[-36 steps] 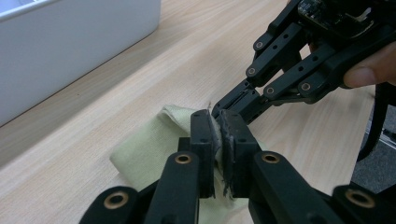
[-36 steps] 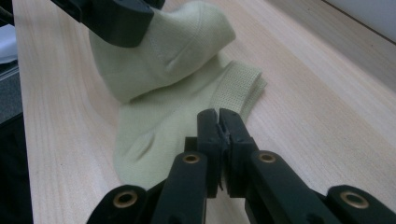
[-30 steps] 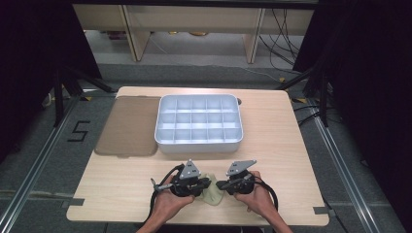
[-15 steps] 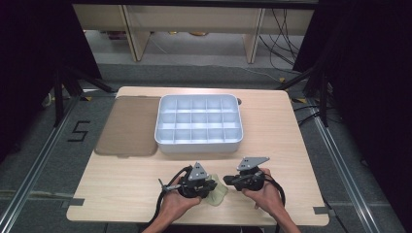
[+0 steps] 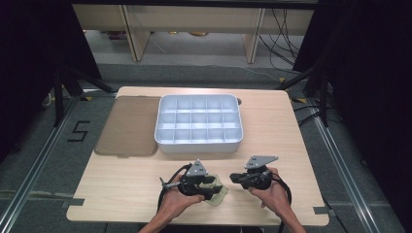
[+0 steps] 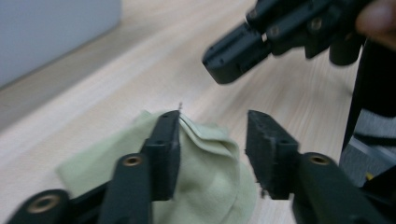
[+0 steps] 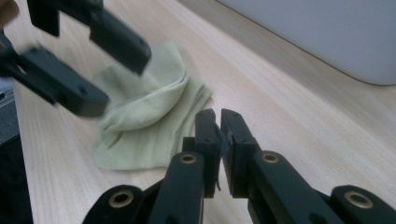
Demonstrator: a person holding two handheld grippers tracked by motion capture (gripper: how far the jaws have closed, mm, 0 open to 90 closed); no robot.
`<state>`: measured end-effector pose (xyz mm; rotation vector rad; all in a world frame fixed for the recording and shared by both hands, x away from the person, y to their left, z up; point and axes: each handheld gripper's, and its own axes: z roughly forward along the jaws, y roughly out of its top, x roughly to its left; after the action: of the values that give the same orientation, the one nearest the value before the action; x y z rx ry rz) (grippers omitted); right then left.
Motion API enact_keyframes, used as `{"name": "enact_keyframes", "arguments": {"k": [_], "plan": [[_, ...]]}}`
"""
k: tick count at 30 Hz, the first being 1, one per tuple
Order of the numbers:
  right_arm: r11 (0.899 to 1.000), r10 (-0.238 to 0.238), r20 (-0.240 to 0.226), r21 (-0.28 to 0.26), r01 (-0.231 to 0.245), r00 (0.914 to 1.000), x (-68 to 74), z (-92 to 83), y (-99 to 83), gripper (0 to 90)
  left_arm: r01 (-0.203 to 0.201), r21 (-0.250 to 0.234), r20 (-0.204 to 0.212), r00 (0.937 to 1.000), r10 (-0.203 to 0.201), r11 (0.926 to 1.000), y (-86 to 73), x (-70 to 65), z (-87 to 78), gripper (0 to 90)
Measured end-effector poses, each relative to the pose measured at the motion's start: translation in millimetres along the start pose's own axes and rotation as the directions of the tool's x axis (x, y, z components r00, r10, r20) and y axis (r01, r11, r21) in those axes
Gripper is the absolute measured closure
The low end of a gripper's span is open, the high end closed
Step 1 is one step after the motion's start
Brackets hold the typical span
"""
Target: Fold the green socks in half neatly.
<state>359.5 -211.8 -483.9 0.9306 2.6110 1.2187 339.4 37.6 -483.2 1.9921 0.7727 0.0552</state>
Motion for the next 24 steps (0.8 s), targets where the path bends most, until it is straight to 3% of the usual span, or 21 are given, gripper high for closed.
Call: {"name": "enact_keyframes", "arguments": {"k": [4, 7, 12, 14, 16, 18, 19, 23, 24], "plan": [[1.000, 0.003, 0.012, -0.009, -0.002, 0.9999, -0.7, -2.7, 0.3, 85.7, -0.024, -0.035, -0.029, 0.9993, 0.023, 0.9991, 4.0, 12.5, -21.1, 55.0], [1.000, 0.005, 0.008, -0.011, -0.005, 1.0000, 0.3, -3.2, 0.3, 85.7, -0.041, -0.036, -0.077, 0.9963, 0.038, 0.9985, 0.9, 23.5, -28.9, 66.3], [1.000, -0.012, 0.006, -0.012, 0.012, 0.9999, 0.5, -2.8, 1.3, 85.5, -0.059, 0.030, -0.112, 0.9918, 0.062, 0.9978, -12.4, 39.0, -22.9, 81.6], [1.000, -0.007, 0.010, -0.013, 0.007, 0.9999, 1.4, -2.4, 1.2, 85.6, -0.086, 0.080, -0.119, 0.9883, 0.095, 0.9931, -16.6, 41.6, -19.4, 84.4], [1.000, -0.005, 0.012, -0.007, 0.005, 0.9999, 1.9, -2.4, 1.3, 85.6, -0.093, 0.113, -0.135, 0.9850, 0.108, 0.9893, -20.9, 41.1, -14.8, 86.3], [1.000, -0.004, 0.010, -0.002, 0.004, 0.9999, 2.4, -2.3, 1.2, 85.5, -0.093, 0.135, -0.115, 0.9875, 0.108, 0.9865, -25.0, 39.3, -12.0, 87.9], [1.000, -0.007, 0.010, -0.003, 0.007, 0.9999, 2.7, -2.0, 1.3, 85.5, -0.110, 0.154, -0.125, 0.9837, 0.130, 0.9820, -27.4, 38.0, -11.1, 88.1], [0.999, -0.034, 0.009, -0.011, 0.034, 0.9994, 4.1, -0.7, 2.4, 85.5, -0.116, 0.158, -0.121, 0.9833, 0.136, 0.9806, -32.7, 30.1, -14.1, 88.2], [1.000, -0.021, 0.002, -0.008, 0.021, 0.9998, 6.2, -1.8, 3.5, 85.5, -0.111, 0.150, -0.117, 0.9847, 0.129, 0.9824, -35.3, 26.6, -14.4, 88.2]]}}
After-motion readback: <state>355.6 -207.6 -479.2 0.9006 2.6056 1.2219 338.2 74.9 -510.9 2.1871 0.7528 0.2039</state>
